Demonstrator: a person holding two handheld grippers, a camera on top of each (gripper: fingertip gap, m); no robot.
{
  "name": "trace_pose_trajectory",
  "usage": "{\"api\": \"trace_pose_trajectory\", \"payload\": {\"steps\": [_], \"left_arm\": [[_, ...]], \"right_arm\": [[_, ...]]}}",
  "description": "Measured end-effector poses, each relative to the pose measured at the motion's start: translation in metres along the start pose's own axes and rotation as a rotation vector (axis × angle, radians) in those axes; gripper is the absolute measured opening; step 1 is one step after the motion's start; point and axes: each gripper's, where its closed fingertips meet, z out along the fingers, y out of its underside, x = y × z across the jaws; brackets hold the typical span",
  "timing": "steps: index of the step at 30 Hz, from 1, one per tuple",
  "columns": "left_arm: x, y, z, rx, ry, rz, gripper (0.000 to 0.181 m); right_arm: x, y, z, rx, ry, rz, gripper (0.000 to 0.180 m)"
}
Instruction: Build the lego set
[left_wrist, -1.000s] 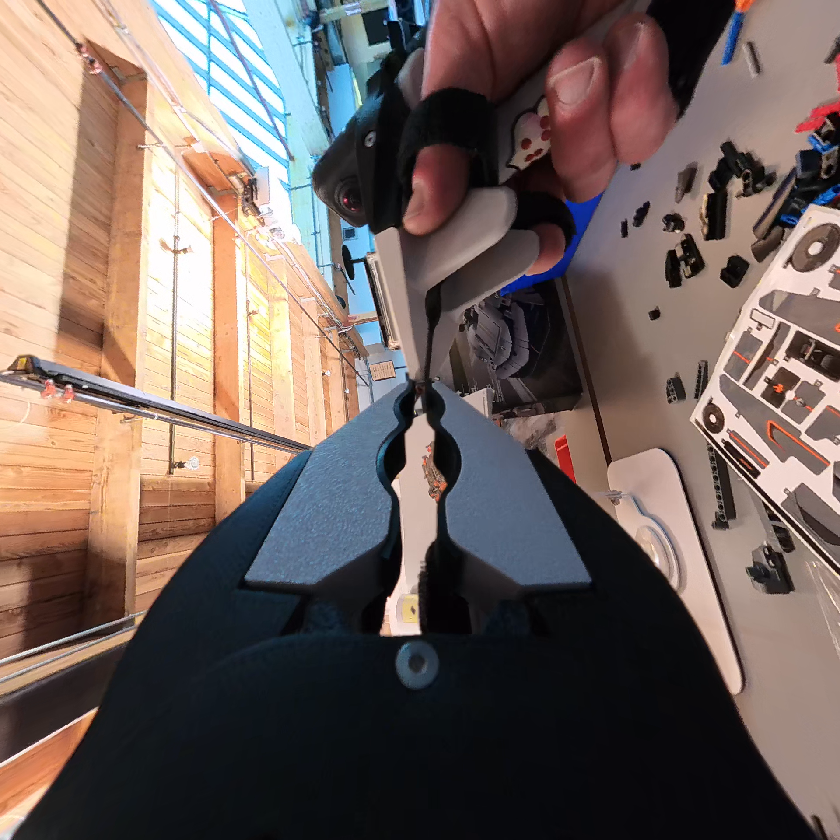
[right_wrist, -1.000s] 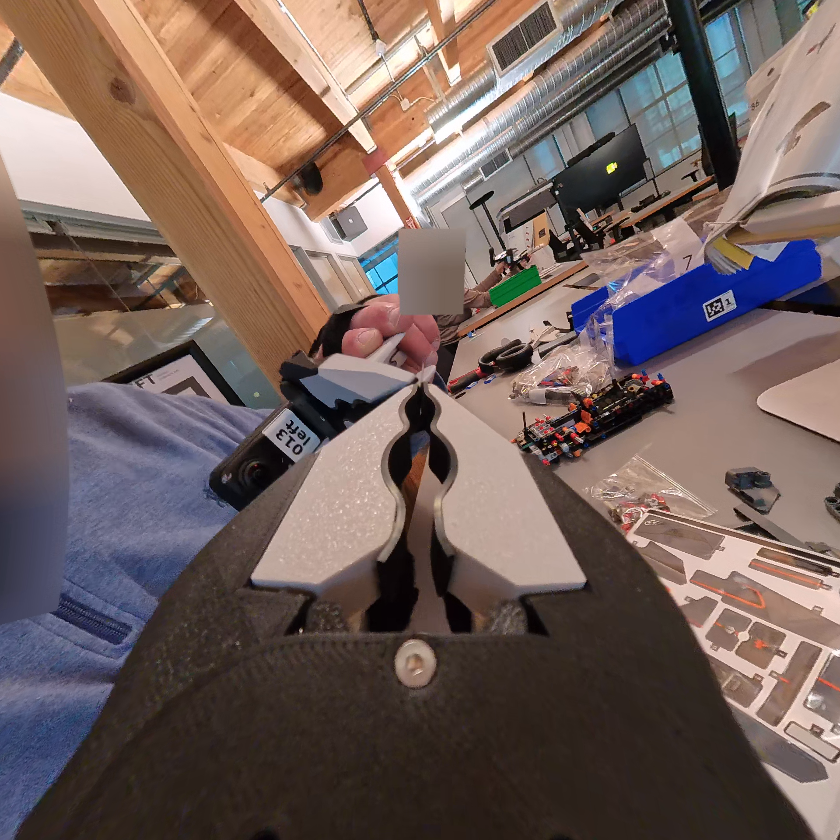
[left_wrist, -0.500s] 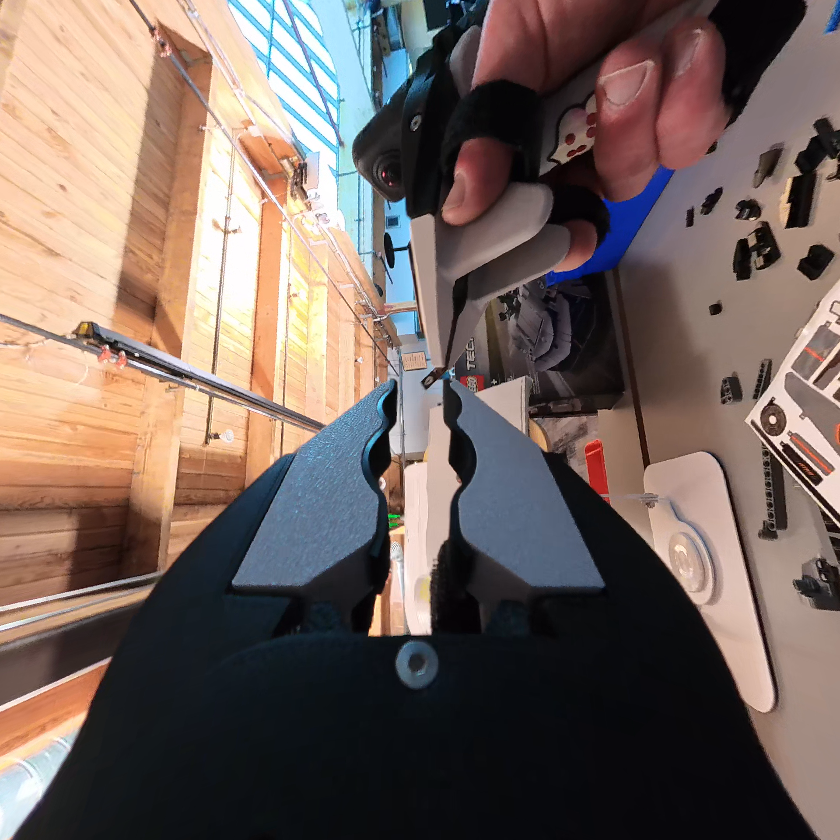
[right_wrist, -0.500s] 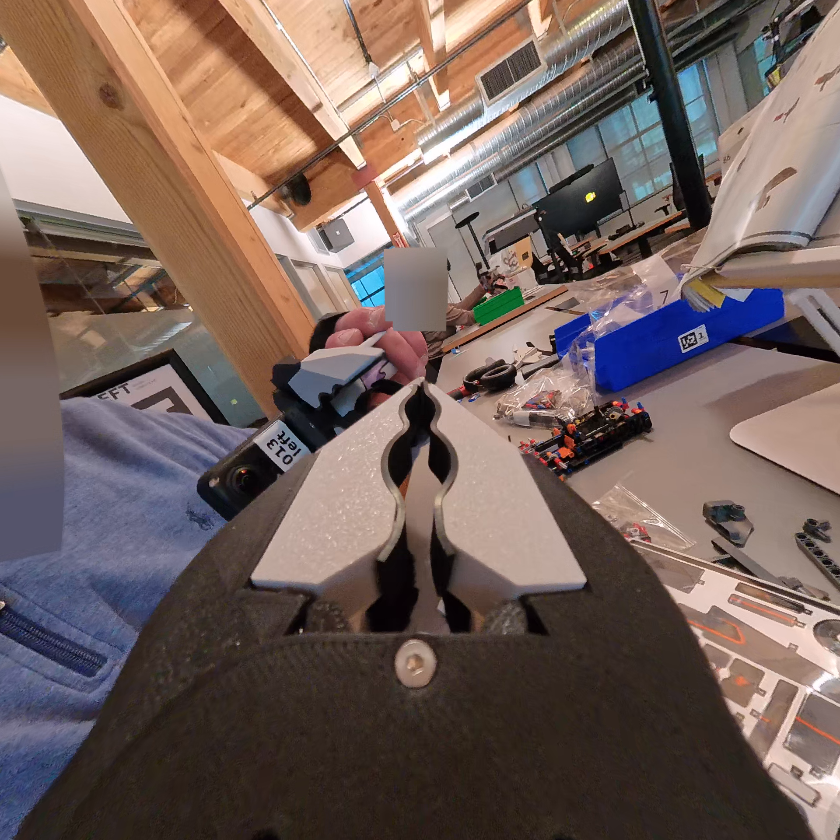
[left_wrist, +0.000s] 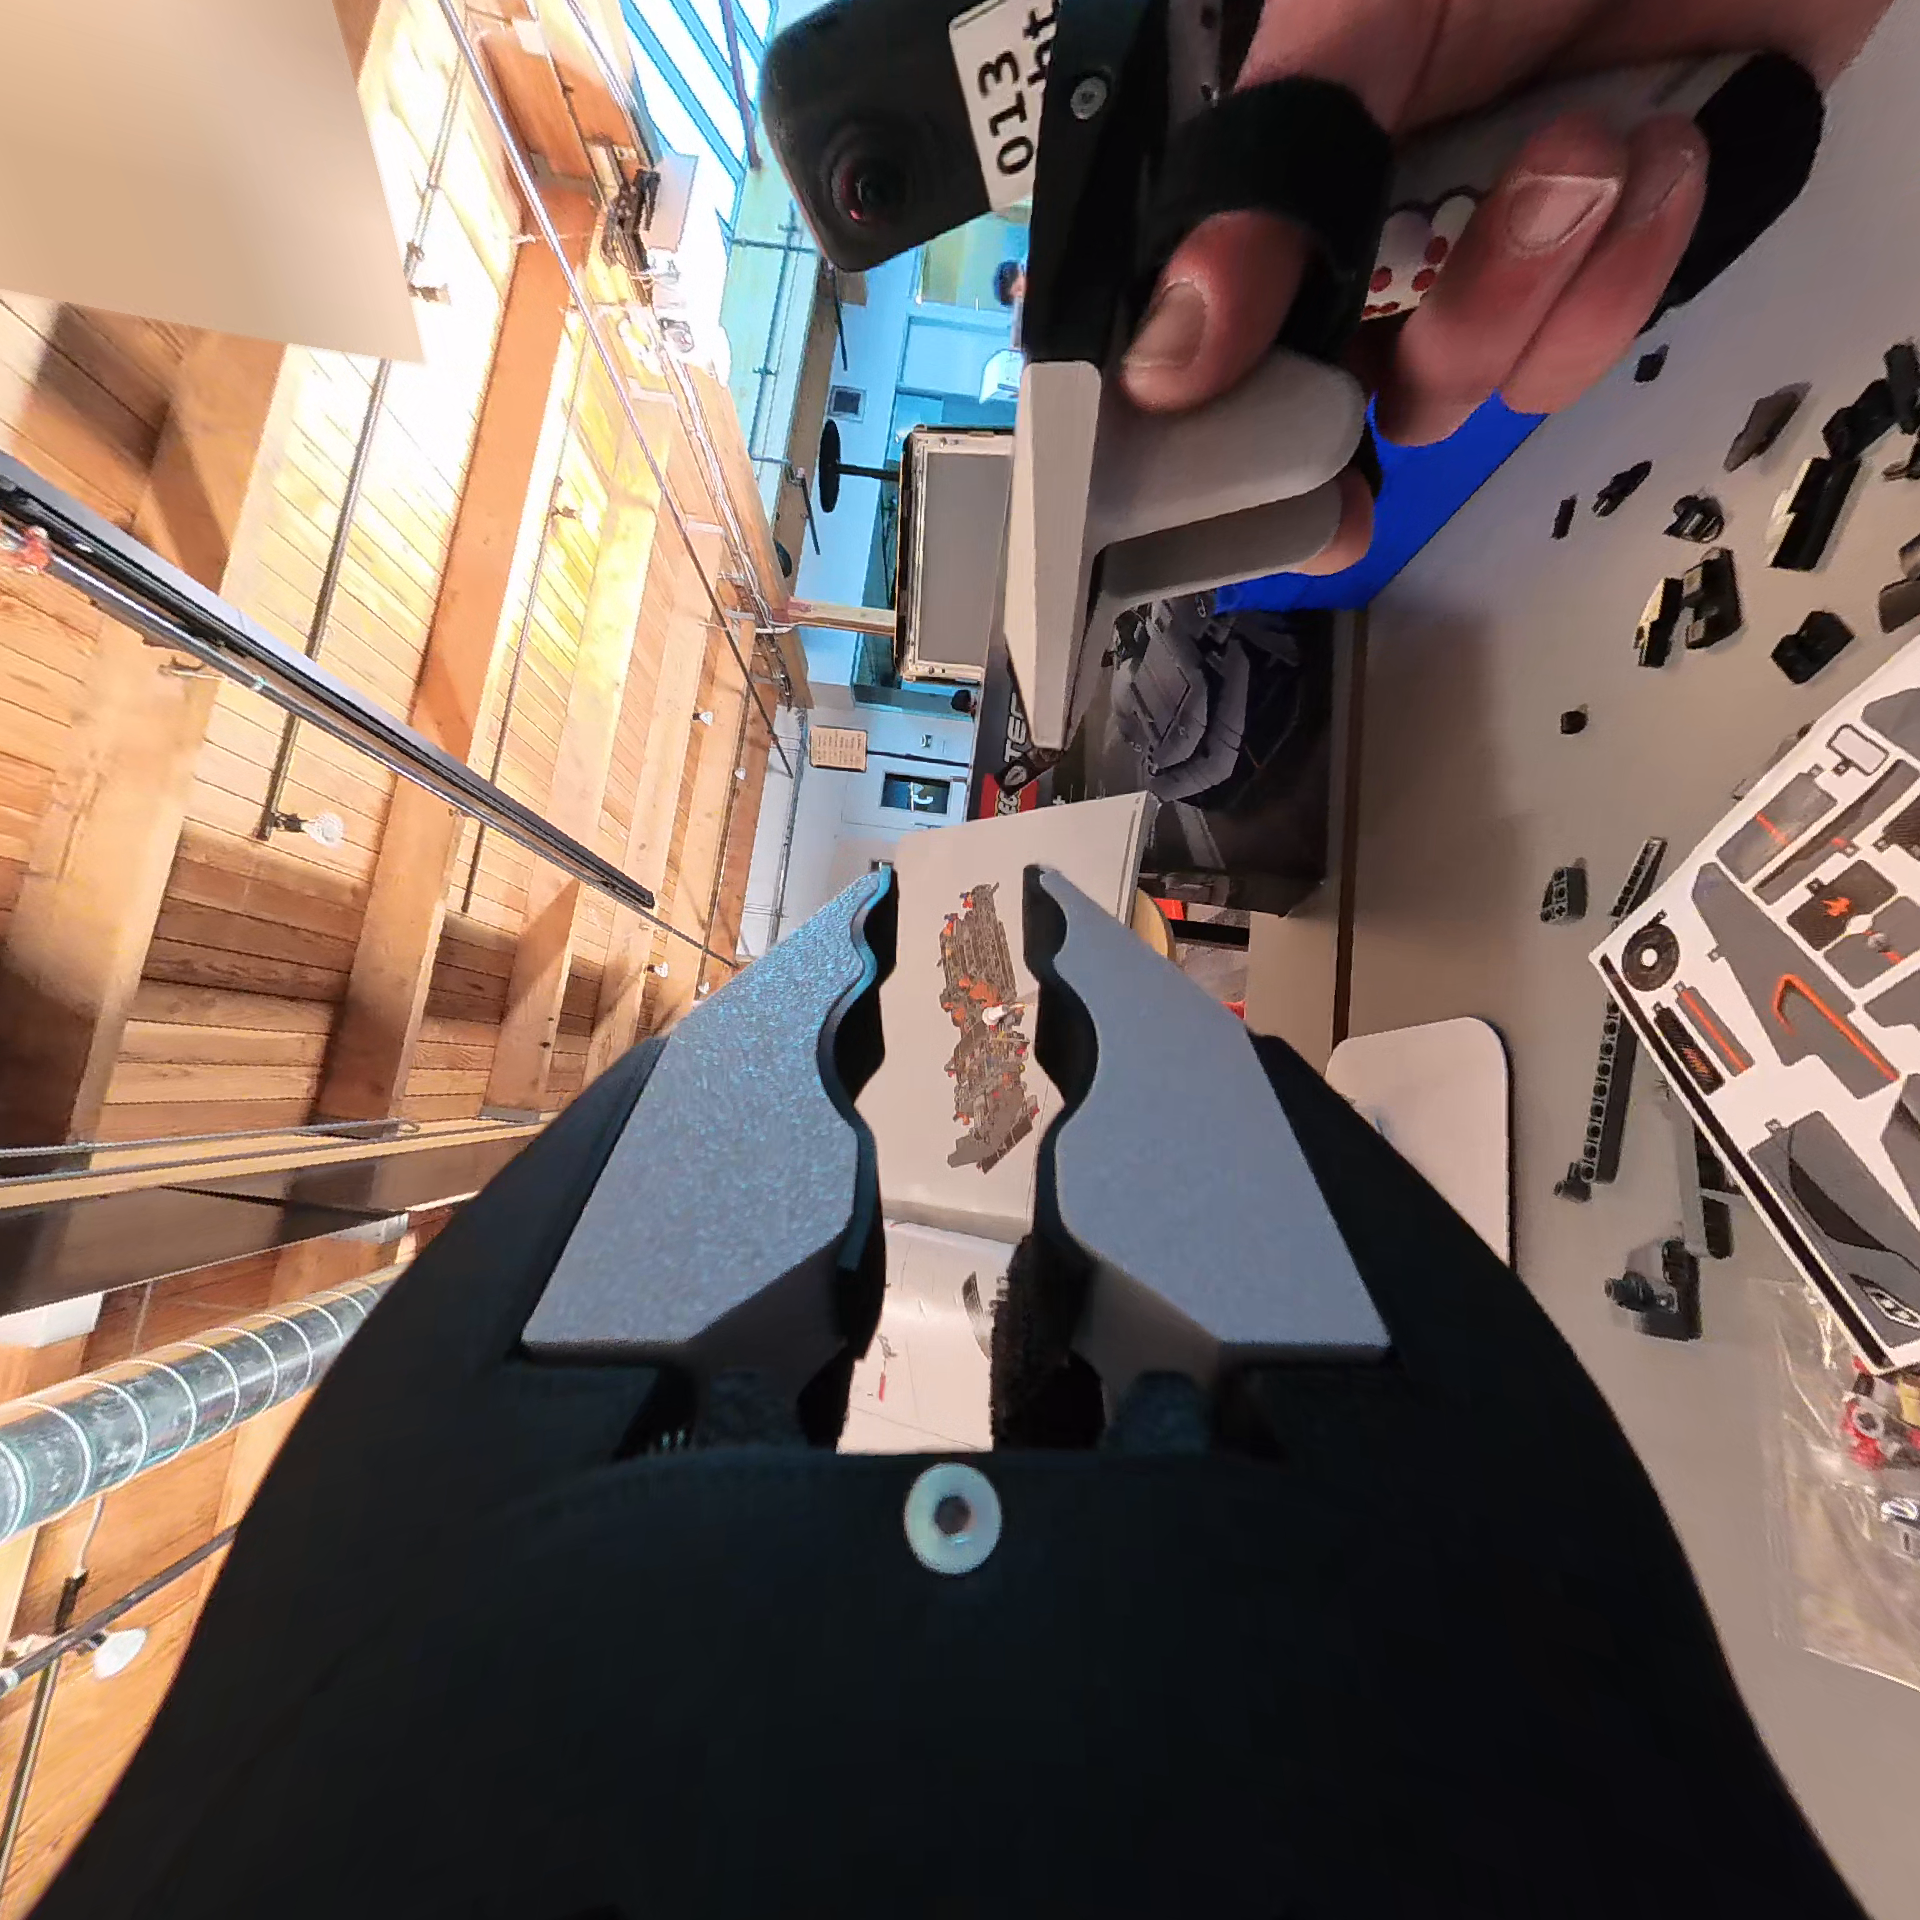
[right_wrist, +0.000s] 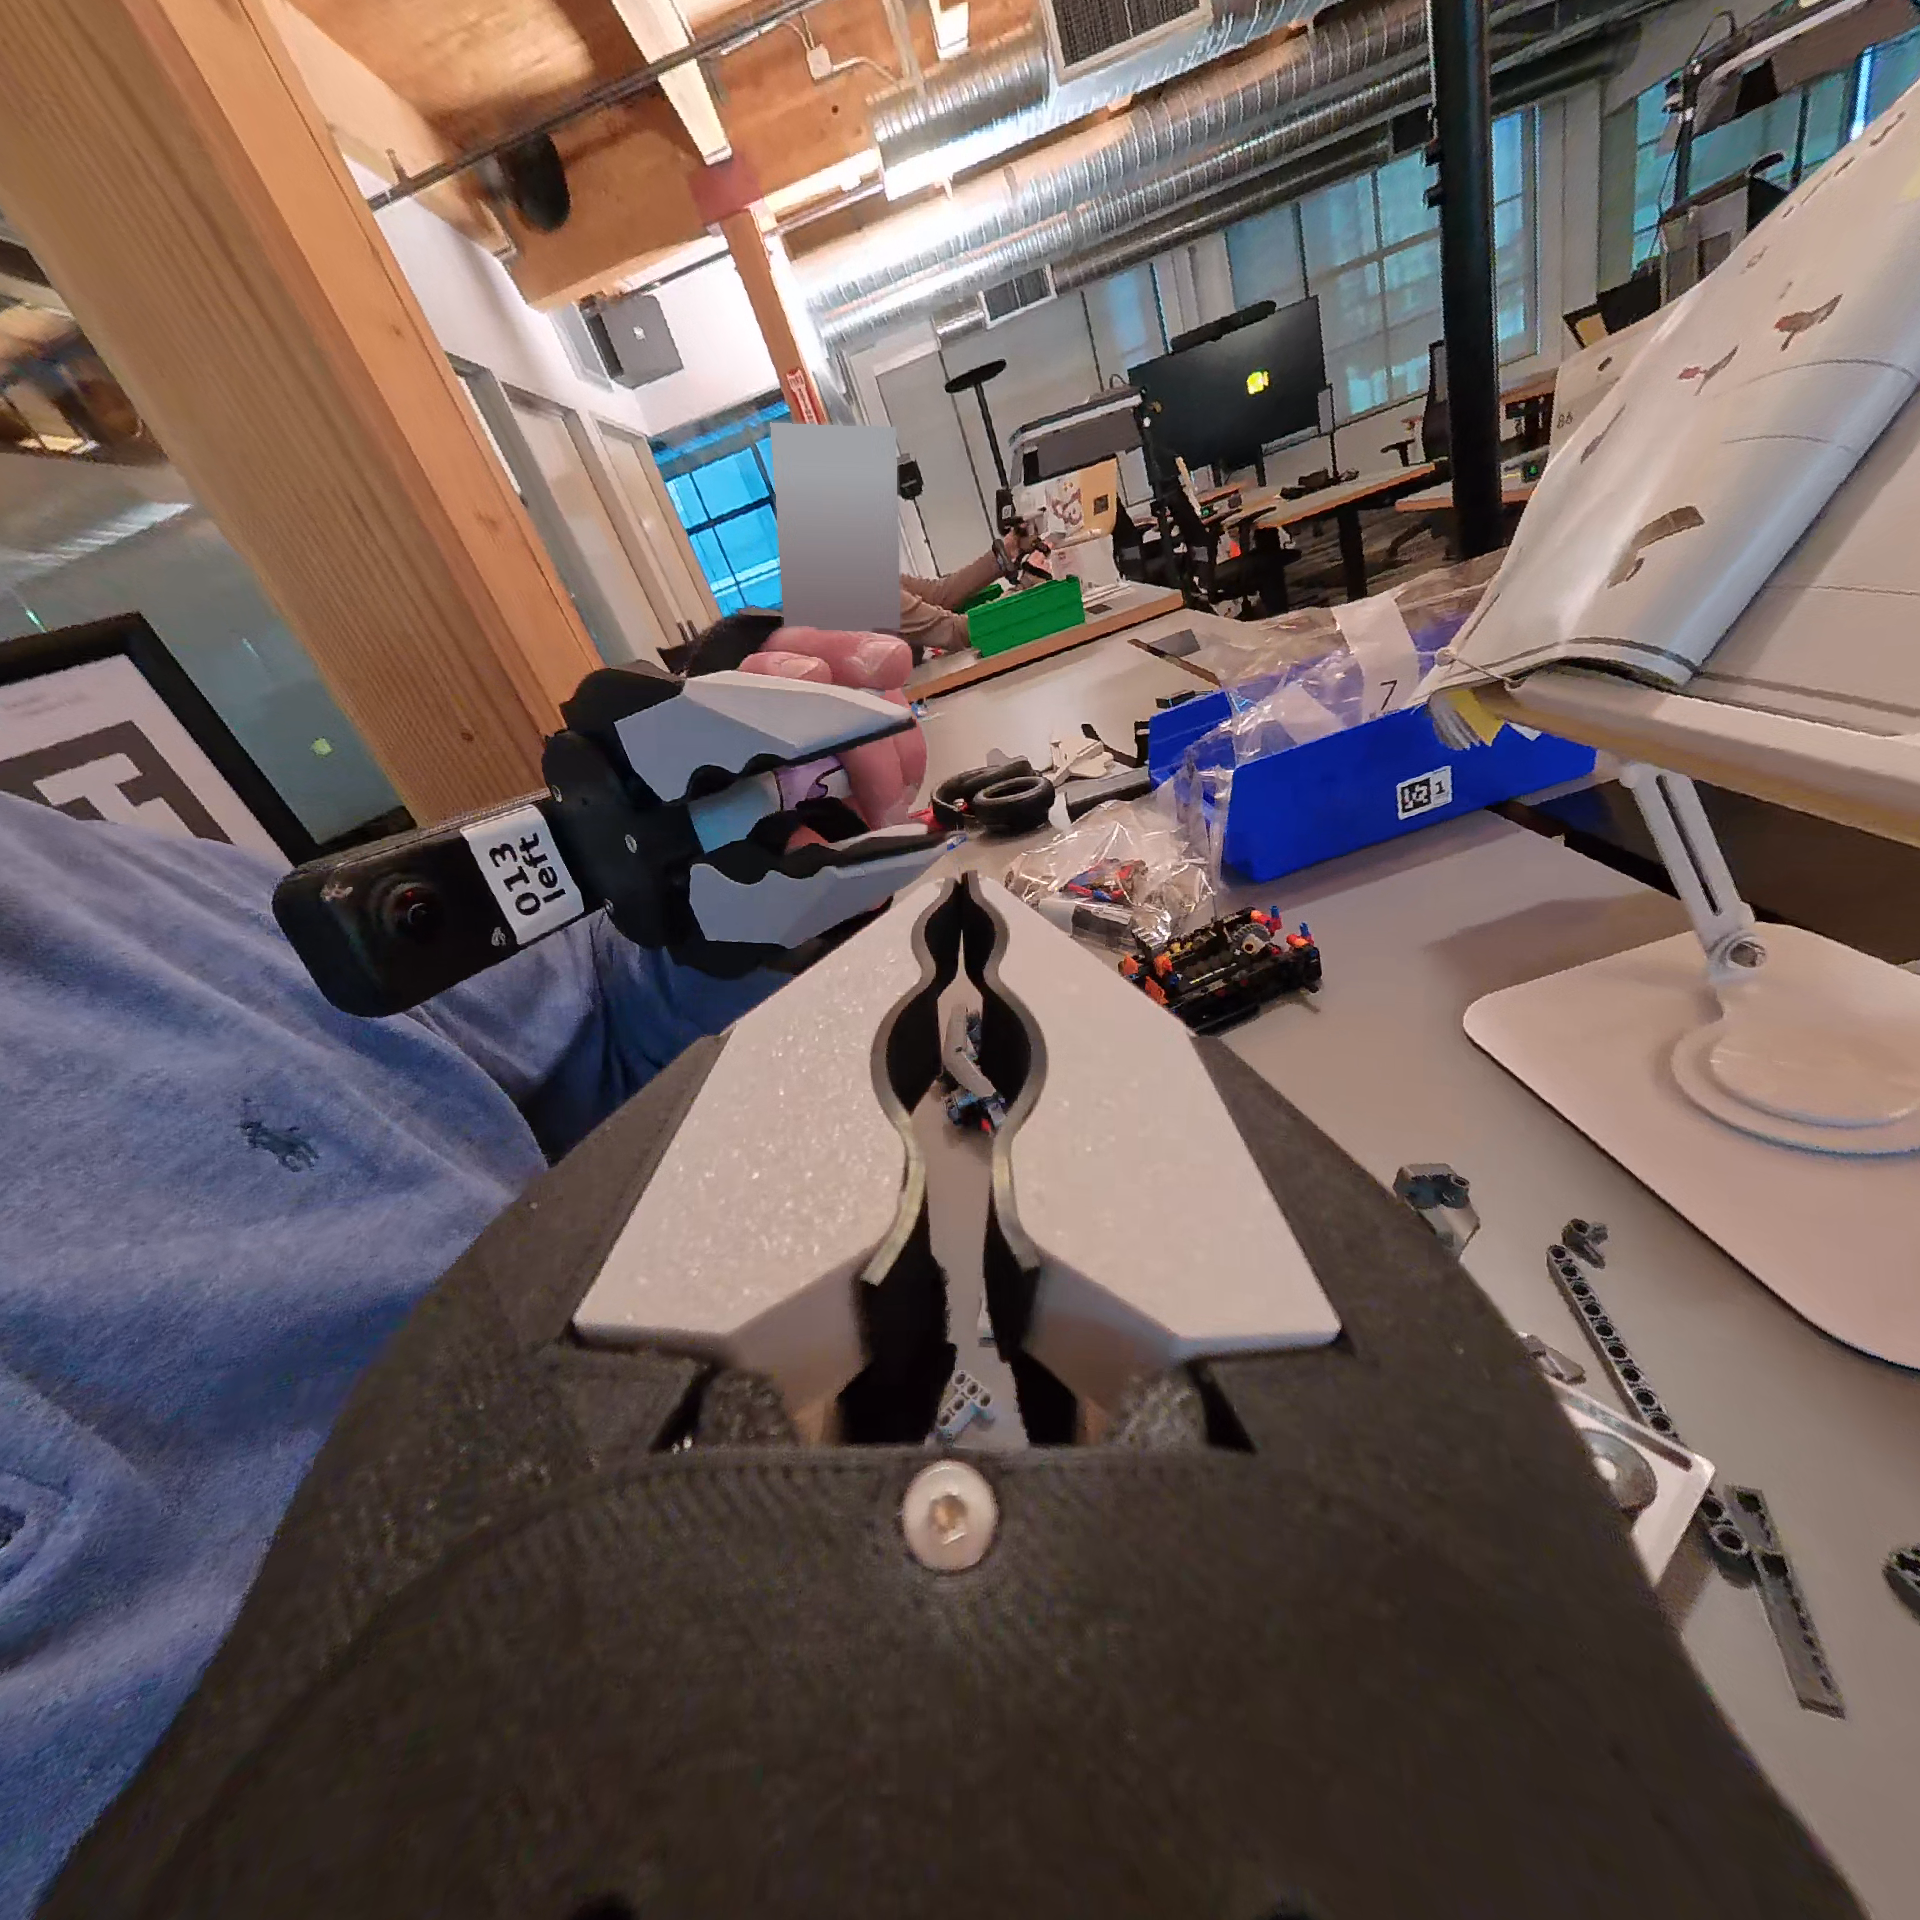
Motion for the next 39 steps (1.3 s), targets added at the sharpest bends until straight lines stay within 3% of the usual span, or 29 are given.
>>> {"api": "trace_pose_trajectory", "payload": {"steps": [12,21,31,39], "left_arm": [[0.001,0.013,0.007,-0.026,0.085,-0.157,0.019],[-0.001,0.017,0.006,0.028,0.211,-0.469,0.015],[0.003,0.014,0.007,0.111,0.417,-0.749,0.009],[0.016,0.002,0.004,0.163,0.591,-0.812,0.010]], "right_arm": [[0.000,0.004,0.004,-0.110,0.046,-0.134,0.000],[0.000,0.010,0.007,-0.198,0.070,-0.245,0.000],[0.000,0.012,0.009,-0.272,0.066,-0.319,0.000],[0.001,0.017,0.009,-0.320,0.070,-0.353,0.000]]}}
